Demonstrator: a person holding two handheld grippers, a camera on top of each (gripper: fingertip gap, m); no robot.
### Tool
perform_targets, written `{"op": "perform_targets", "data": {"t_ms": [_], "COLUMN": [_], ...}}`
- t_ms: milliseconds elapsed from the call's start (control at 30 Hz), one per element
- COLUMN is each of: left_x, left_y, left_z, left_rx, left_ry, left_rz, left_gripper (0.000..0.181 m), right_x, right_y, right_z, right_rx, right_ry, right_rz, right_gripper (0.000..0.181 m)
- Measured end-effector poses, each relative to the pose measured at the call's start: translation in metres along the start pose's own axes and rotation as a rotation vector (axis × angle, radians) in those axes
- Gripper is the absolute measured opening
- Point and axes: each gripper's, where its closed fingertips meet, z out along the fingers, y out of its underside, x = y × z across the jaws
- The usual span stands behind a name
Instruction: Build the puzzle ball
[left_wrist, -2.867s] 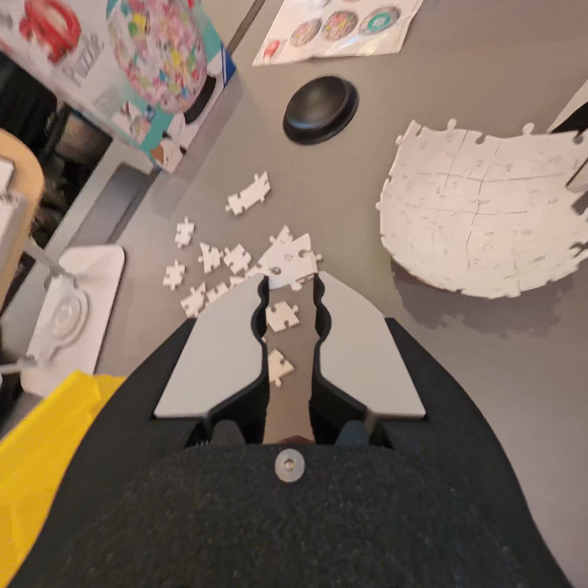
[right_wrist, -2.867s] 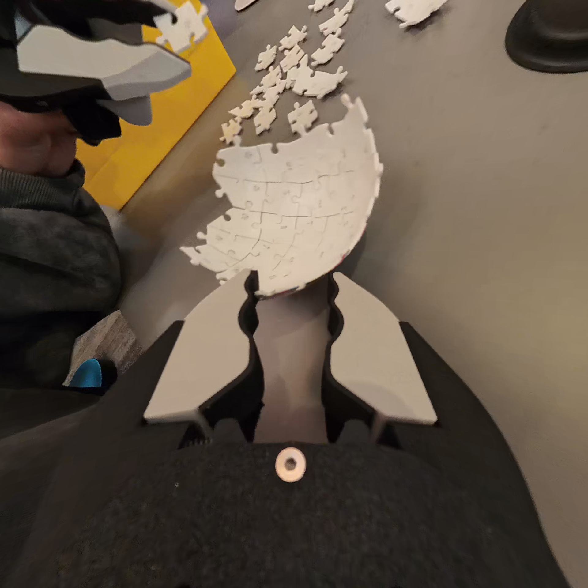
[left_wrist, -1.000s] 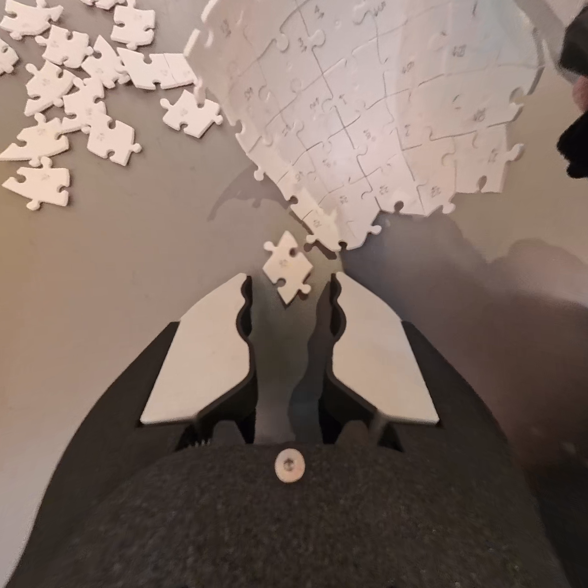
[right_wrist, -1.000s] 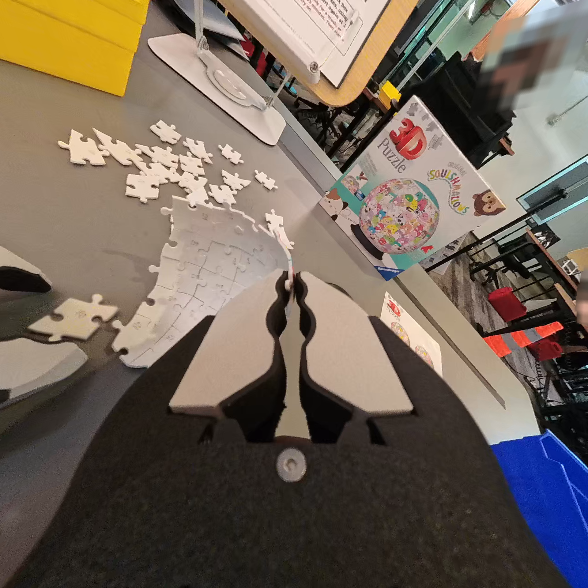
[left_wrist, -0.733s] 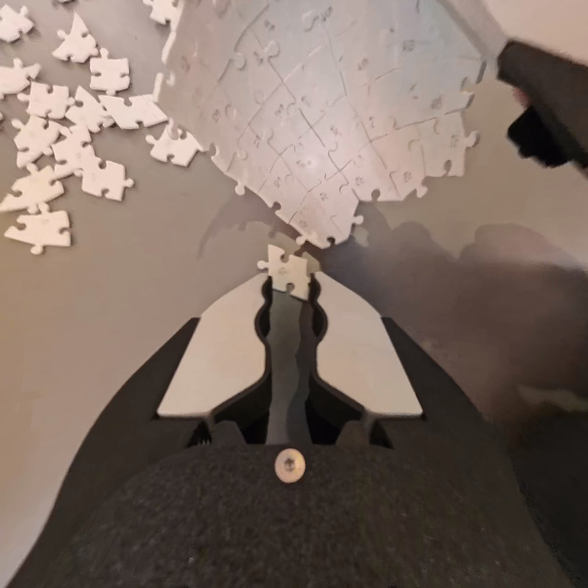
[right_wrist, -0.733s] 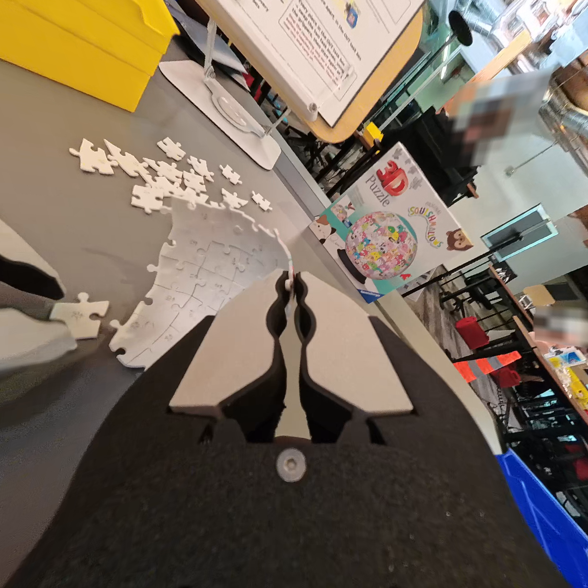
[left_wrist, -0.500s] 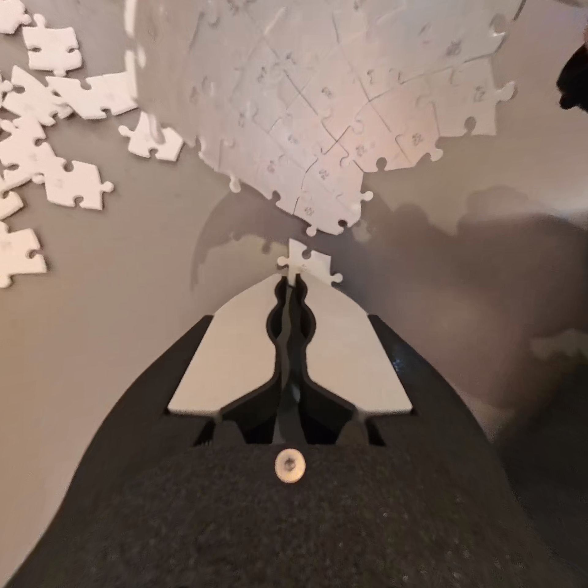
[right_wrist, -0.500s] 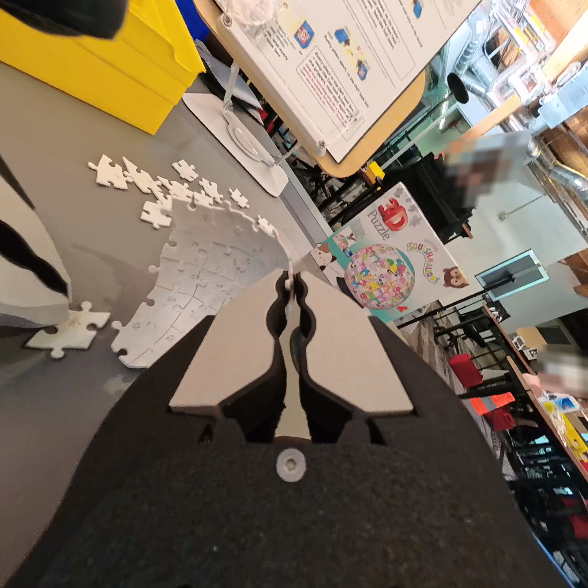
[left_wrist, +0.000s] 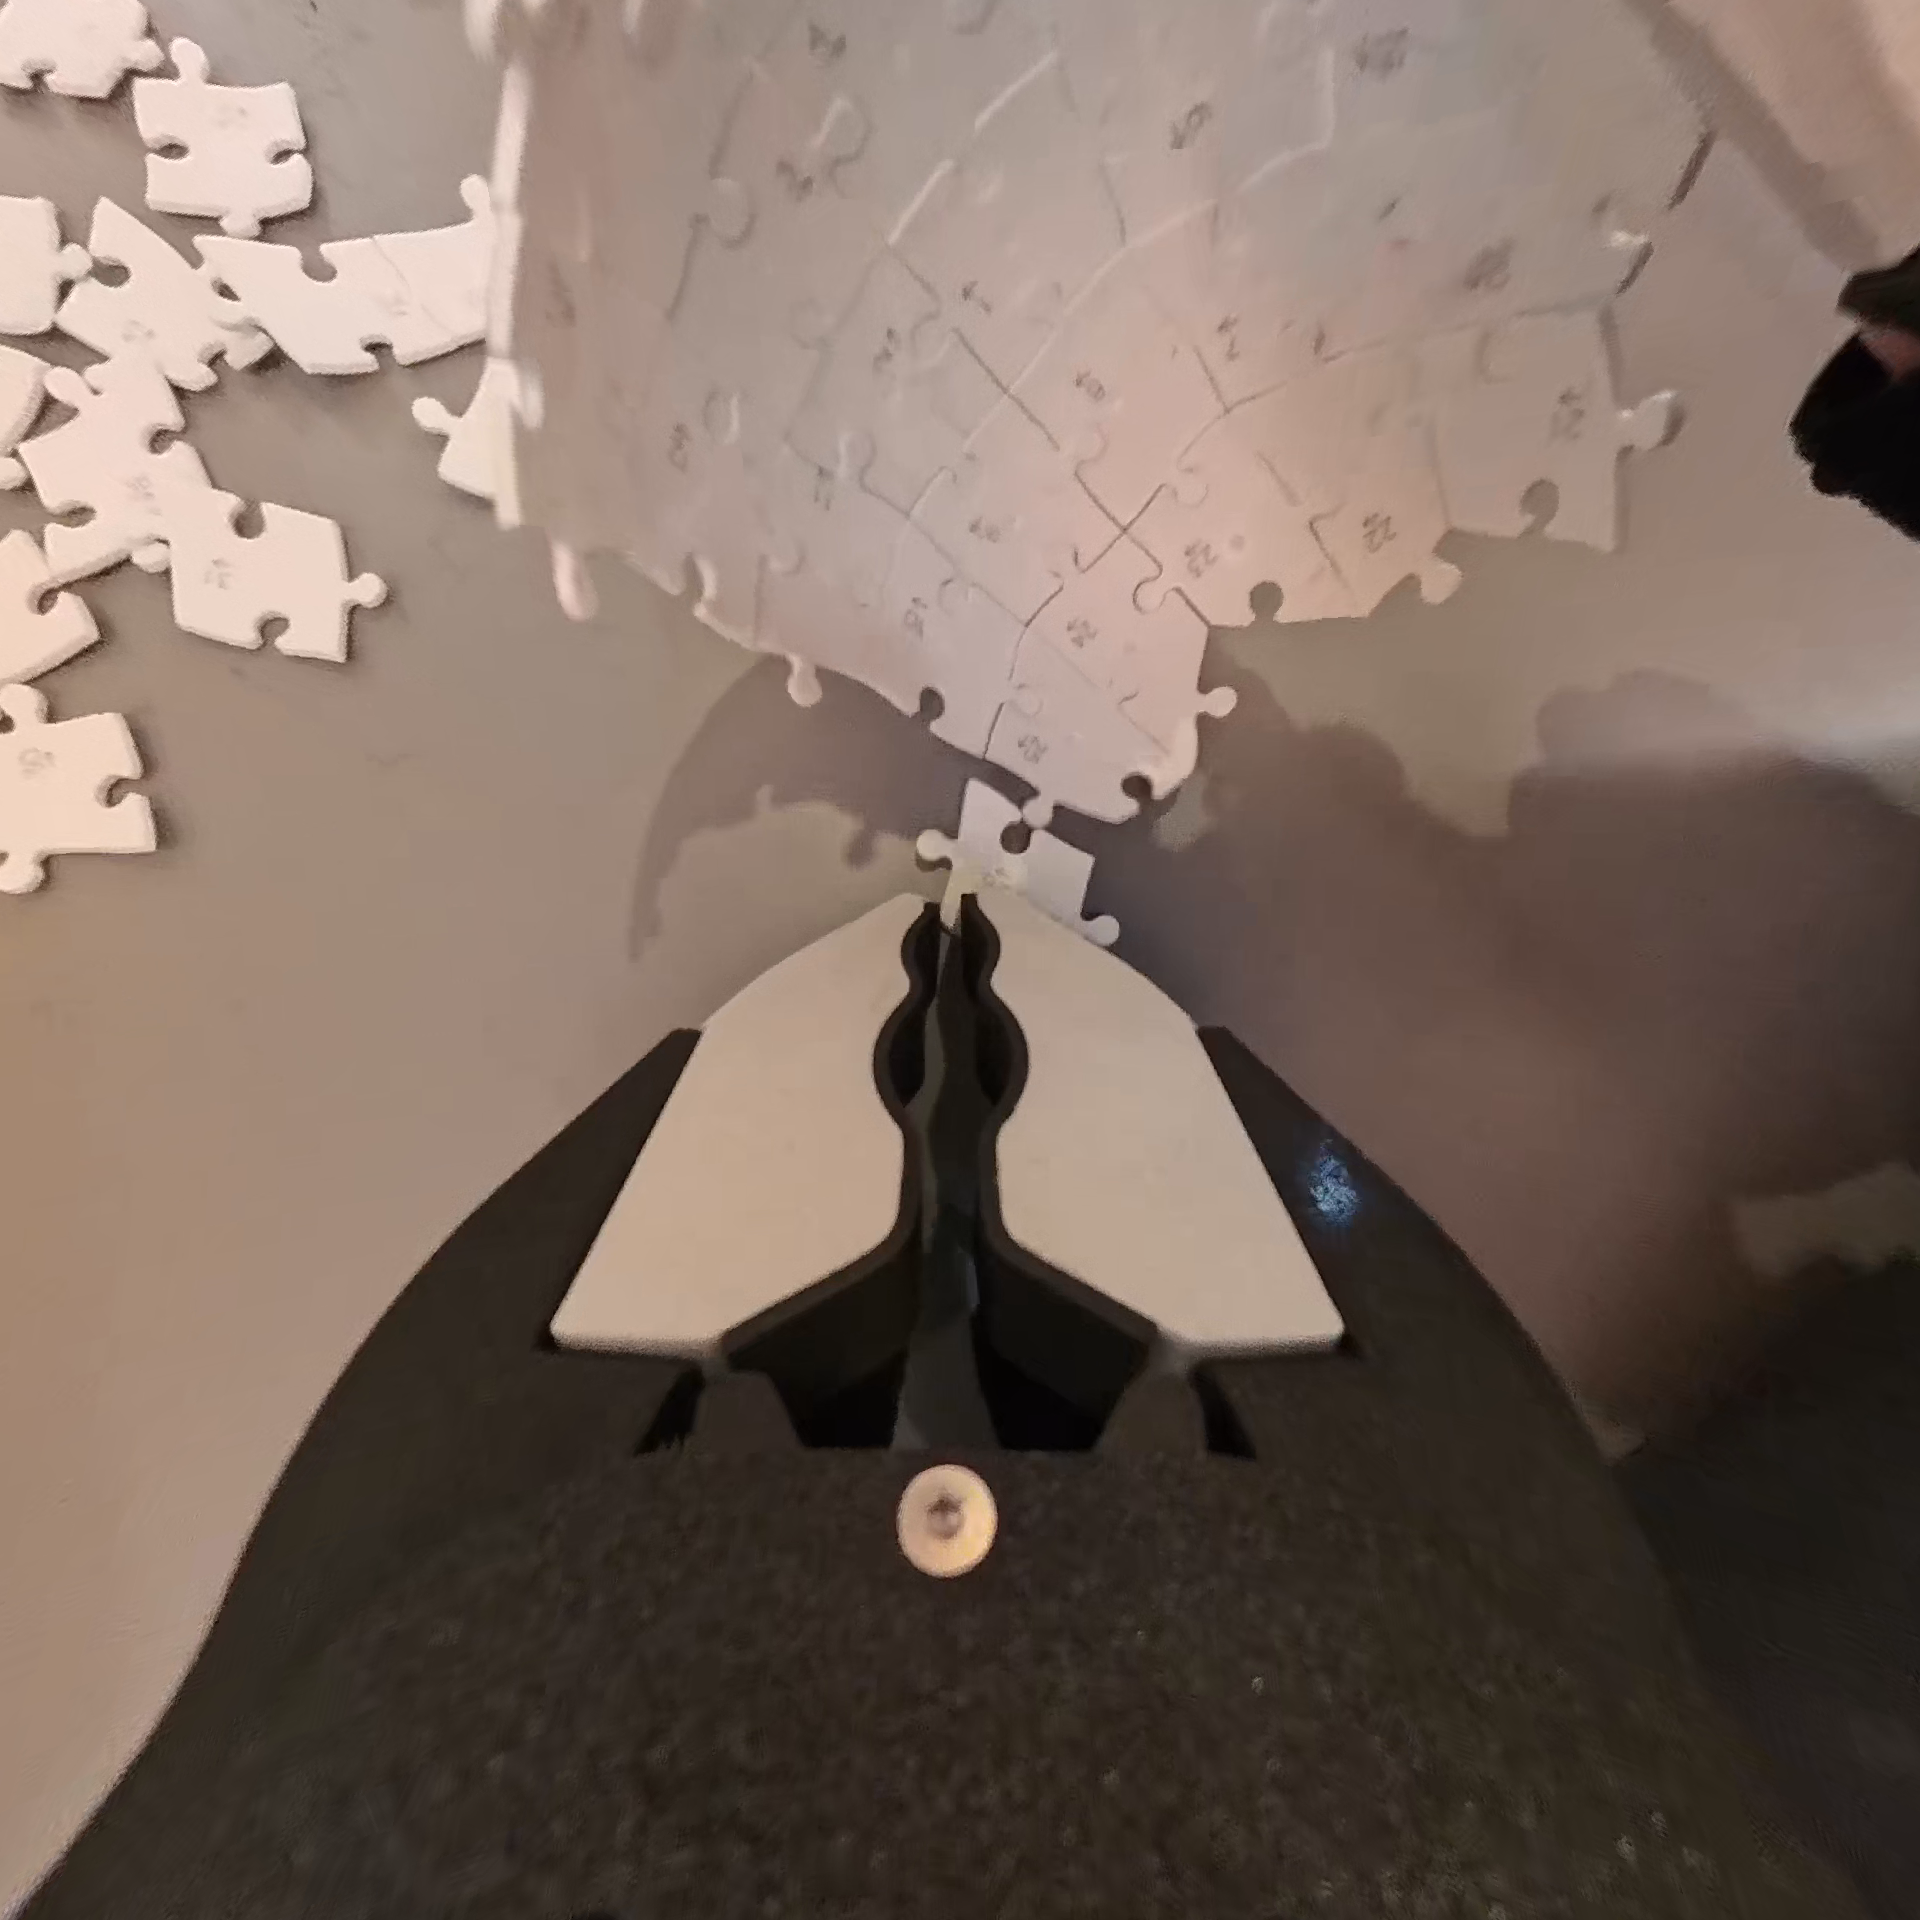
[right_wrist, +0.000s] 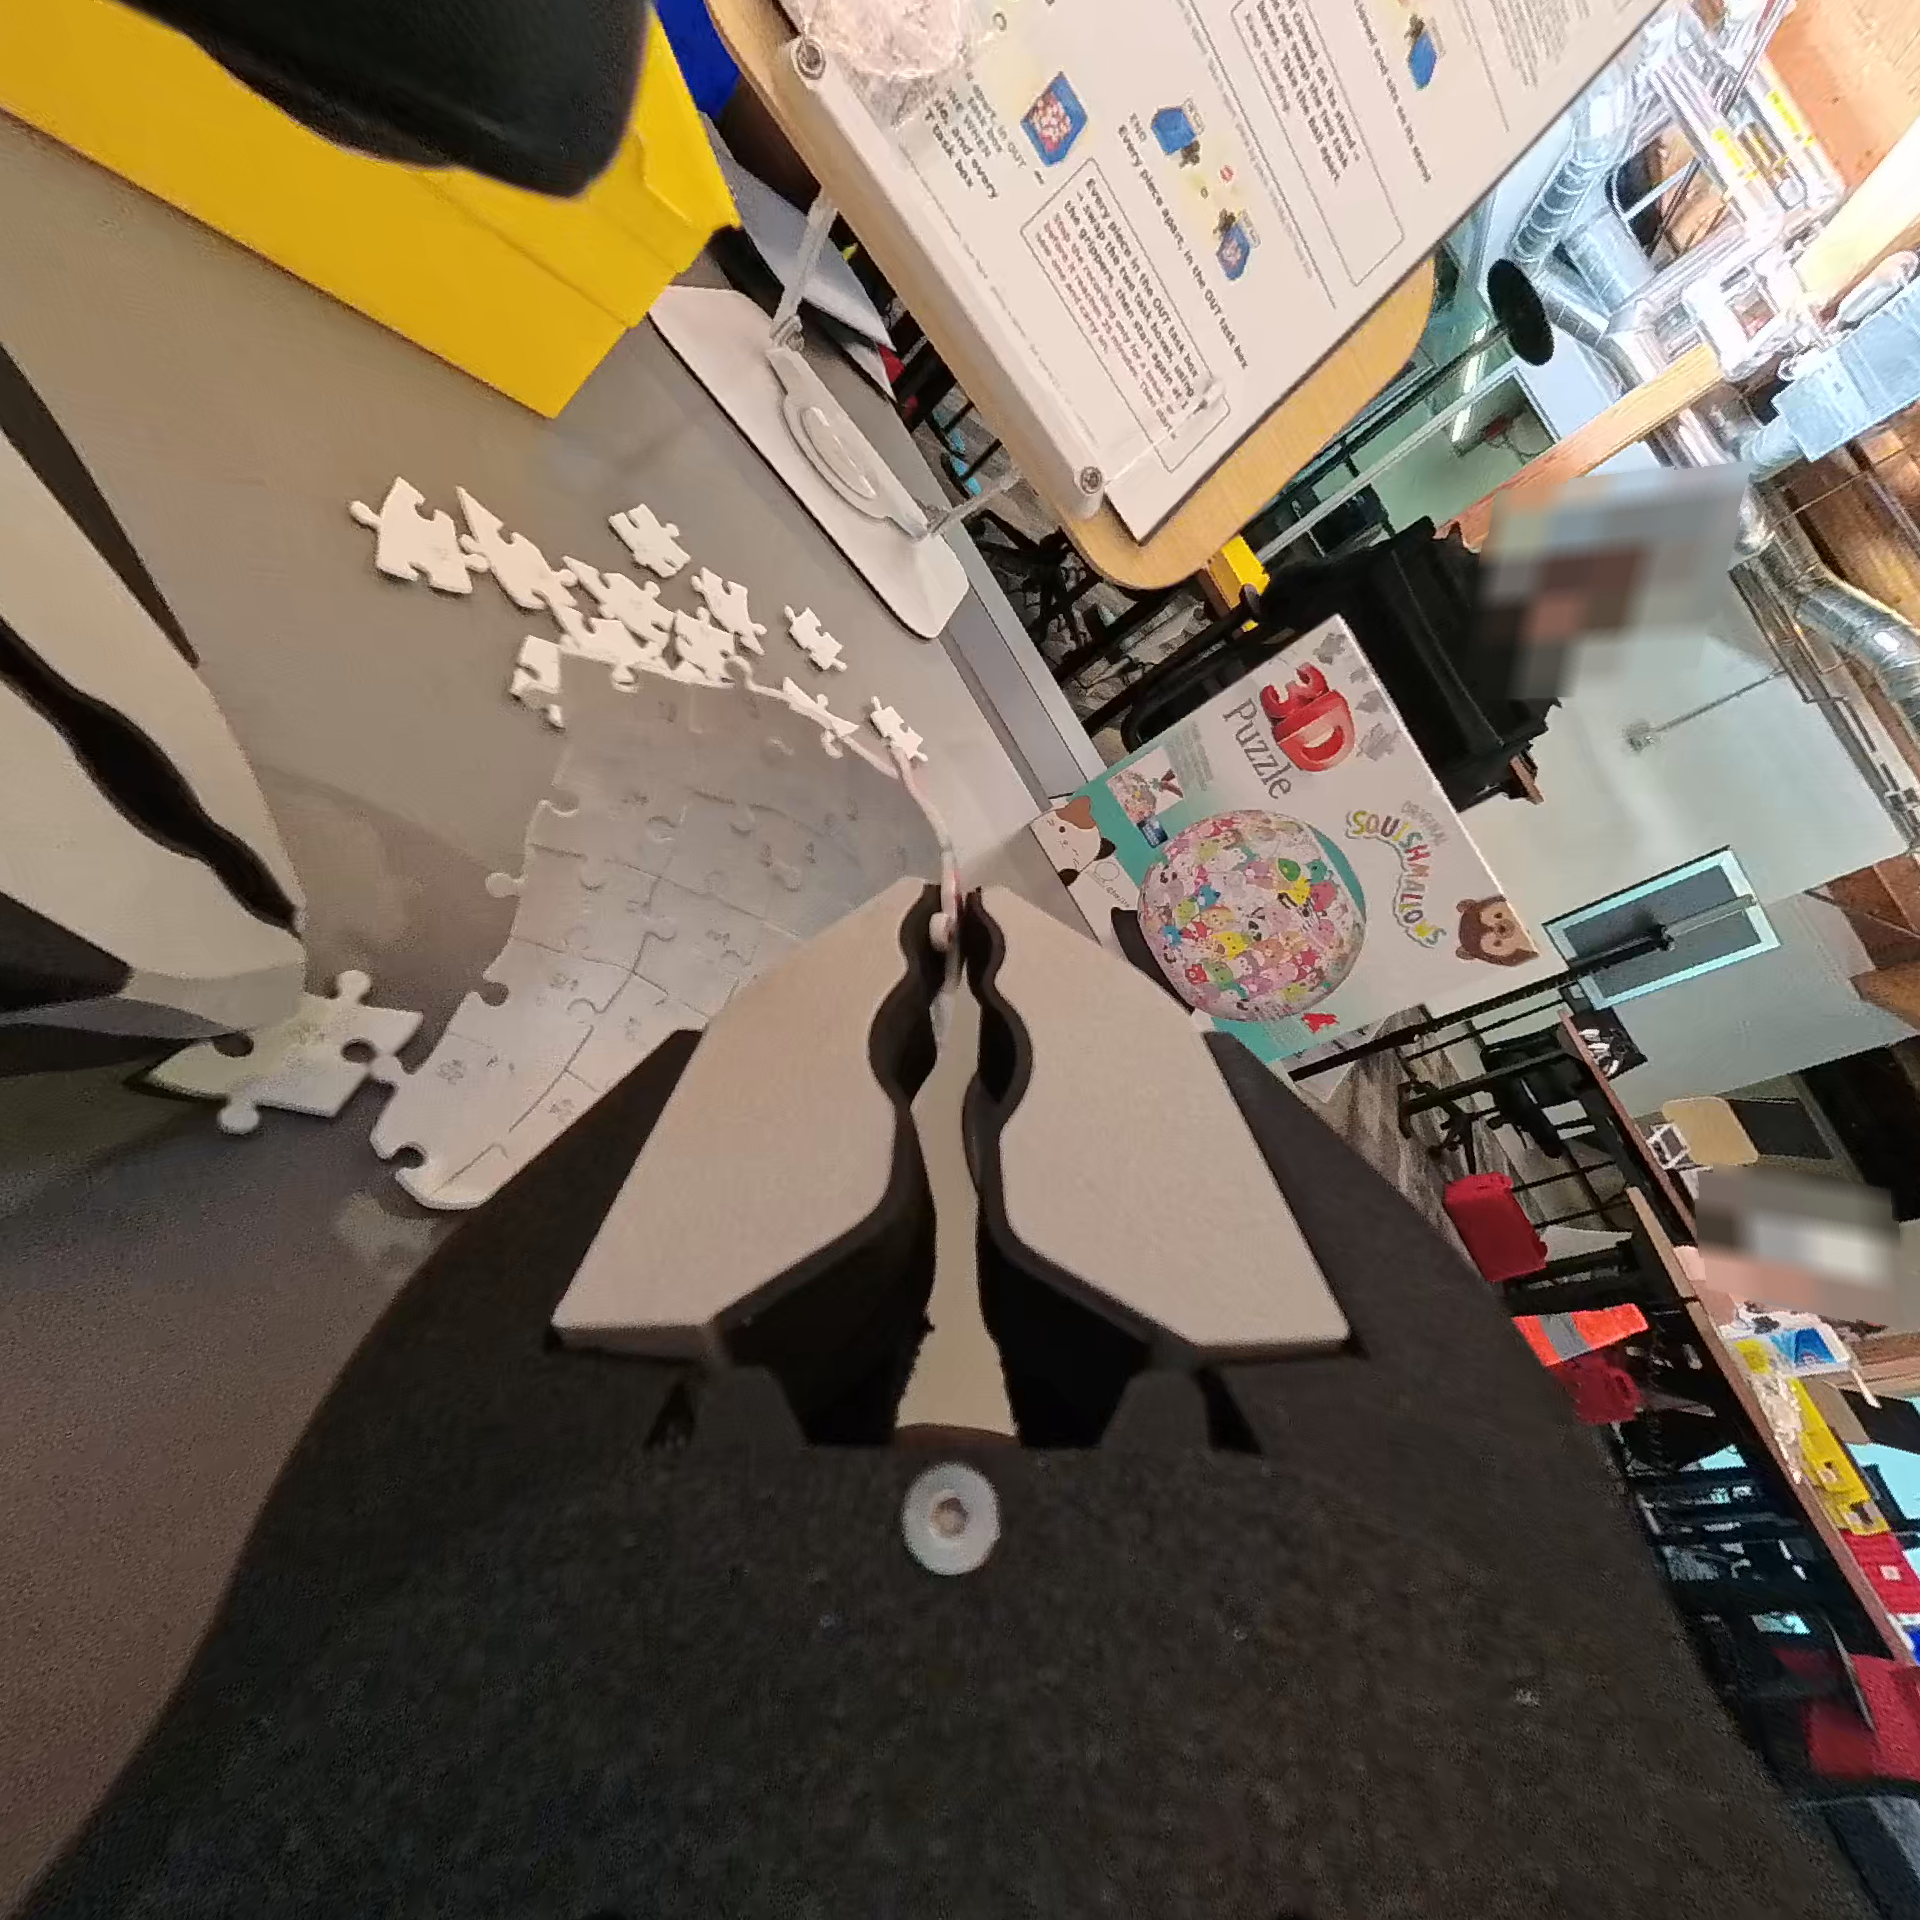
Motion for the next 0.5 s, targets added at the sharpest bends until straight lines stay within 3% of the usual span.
{"op": "perform_targets", "data": {"t_ms": [500], "left_x": [0.0003], "left_y": [-0.0002], "left_z": [-0.0004], "left_rx": [-0.015], "left_ry": [-0.014], "left_rz": [0.004], "left_gripper": [0.0], "right_x": [-0.0028], "right_y": [-0.0076], "right_z": [0.0004], "right_rx": [0.028], "right_ry": [-0.004], "right_rz": [-0.059], "right_gripper": [0.003]}}
